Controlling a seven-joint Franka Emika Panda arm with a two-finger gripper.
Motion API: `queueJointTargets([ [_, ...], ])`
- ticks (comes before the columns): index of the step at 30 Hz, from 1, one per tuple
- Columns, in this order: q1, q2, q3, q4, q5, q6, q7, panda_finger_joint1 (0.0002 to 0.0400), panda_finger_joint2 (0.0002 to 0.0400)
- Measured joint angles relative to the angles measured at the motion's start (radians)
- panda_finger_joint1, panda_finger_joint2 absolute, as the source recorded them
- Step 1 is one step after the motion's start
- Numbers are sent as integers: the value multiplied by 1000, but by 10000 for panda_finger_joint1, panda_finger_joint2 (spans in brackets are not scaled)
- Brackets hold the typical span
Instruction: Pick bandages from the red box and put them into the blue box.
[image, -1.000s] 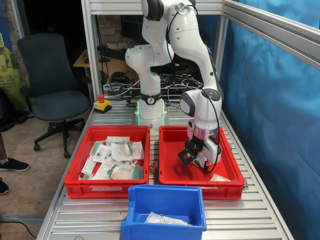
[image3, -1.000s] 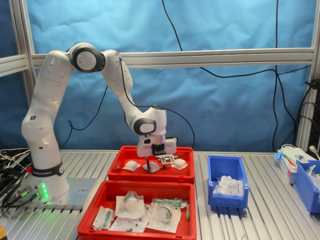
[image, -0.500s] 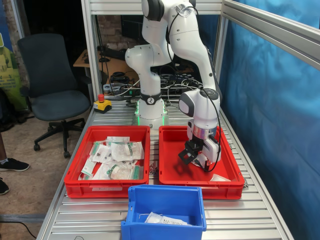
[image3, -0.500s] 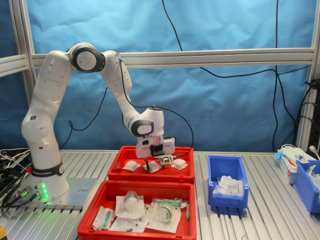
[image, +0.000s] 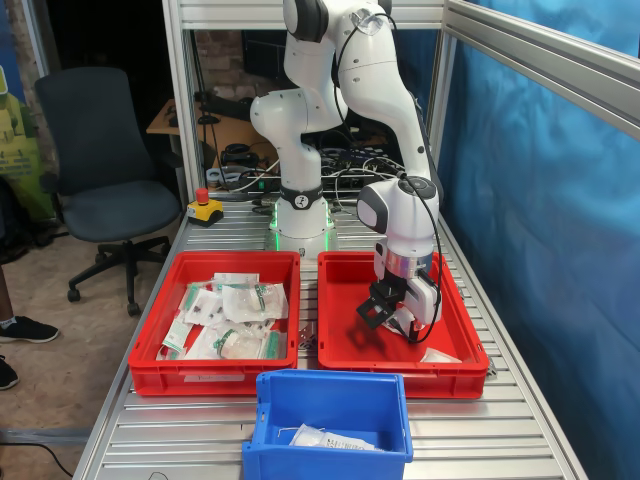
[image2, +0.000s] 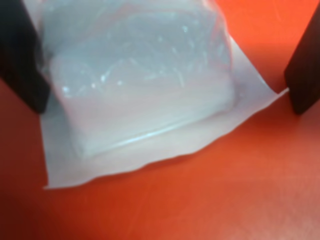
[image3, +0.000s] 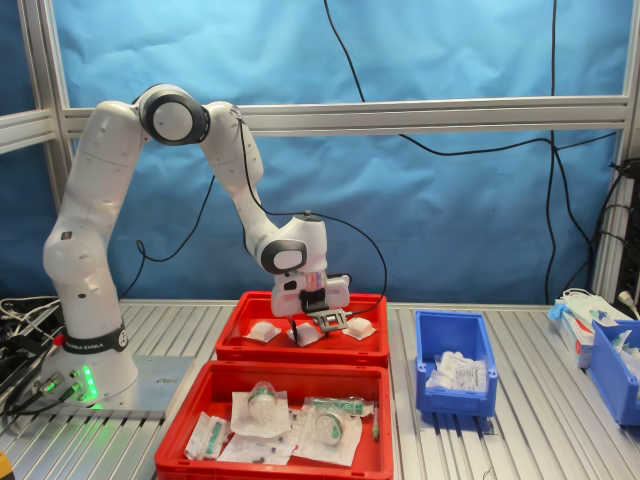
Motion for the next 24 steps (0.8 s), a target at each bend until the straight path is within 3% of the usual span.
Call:
queueJointTargets([
  [24, 7, -21, 0, -35, 0, 2, 0, 400, 400],
])
